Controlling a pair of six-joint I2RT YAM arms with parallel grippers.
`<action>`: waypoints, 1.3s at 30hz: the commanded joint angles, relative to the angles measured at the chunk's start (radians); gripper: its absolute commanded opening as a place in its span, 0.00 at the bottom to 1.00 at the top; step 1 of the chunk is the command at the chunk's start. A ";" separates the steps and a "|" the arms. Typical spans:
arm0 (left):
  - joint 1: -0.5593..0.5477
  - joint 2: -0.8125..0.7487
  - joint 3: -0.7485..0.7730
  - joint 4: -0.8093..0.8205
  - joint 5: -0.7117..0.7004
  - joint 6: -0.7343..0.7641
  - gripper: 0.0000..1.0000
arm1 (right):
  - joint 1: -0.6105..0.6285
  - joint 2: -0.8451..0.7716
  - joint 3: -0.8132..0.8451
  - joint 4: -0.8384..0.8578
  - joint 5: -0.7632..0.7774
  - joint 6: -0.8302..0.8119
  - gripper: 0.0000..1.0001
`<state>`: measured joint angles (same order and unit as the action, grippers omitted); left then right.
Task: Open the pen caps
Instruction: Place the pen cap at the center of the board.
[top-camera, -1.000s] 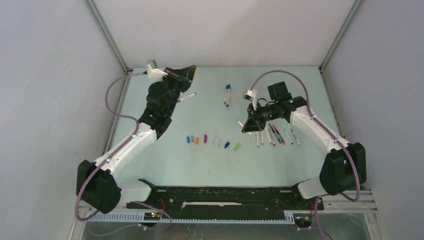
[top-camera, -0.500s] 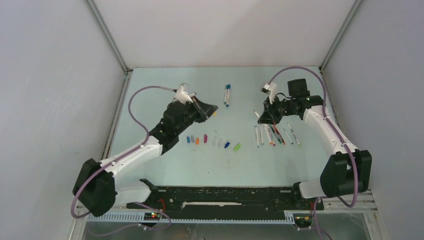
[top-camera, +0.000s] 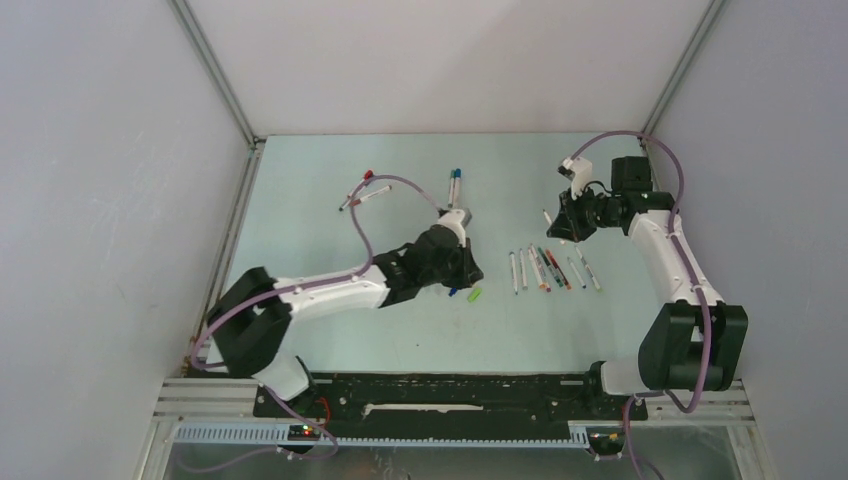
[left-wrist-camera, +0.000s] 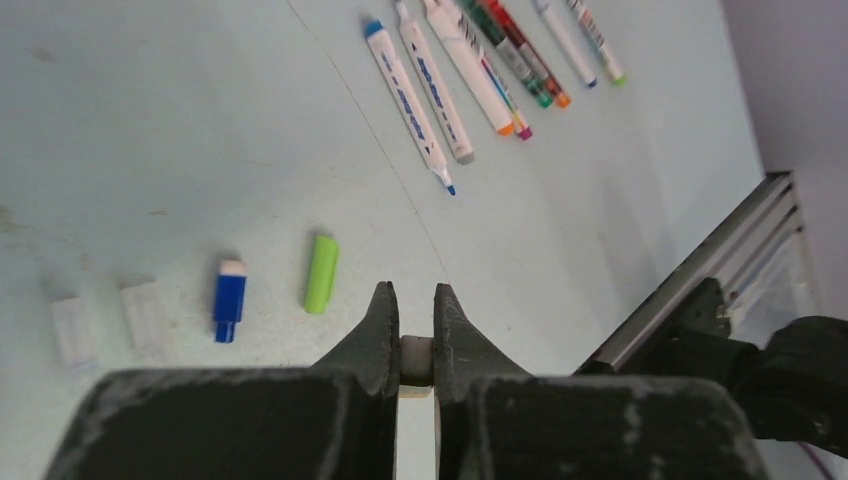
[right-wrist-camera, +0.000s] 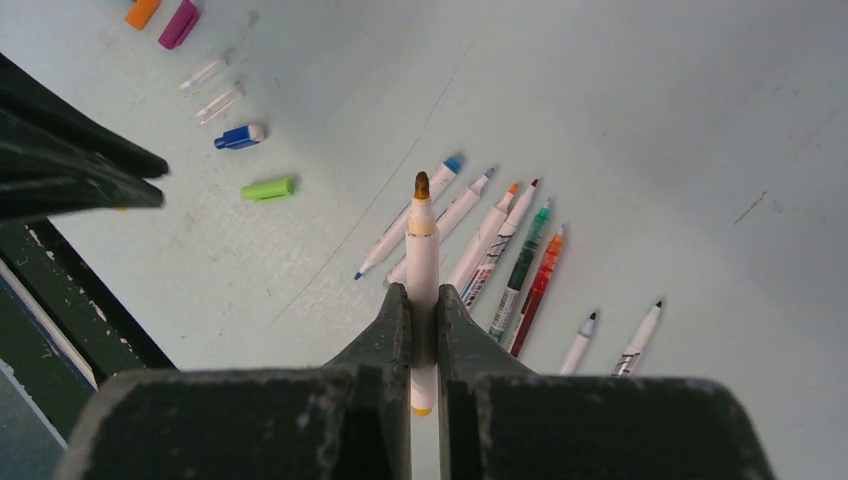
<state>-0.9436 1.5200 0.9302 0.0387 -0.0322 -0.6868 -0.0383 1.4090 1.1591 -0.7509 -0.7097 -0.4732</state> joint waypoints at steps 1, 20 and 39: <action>-0.049 0.120 0.163 -0.114 -0.022 0.077 0.05 | -0.008 0.009 0.008 0.010 0.014 0.012 0.00; -0.101 0.479 0.531 -0.406 -0.015 0.147 0.11 | -0.009 0.032 0.007 0.010 0.027 0.007 0.00; -0.105 0.593 0.669 -0.551 -0.087 0.168 0.28 | -0.009 0.032 0.008 0.008 0.021 0.004 0.00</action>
<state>-1.0409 2.1044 1.5375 -0.4835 -0.0837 -0.5400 -0.0452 1.4403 1.1595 -0.7506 -0.6838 -0.4709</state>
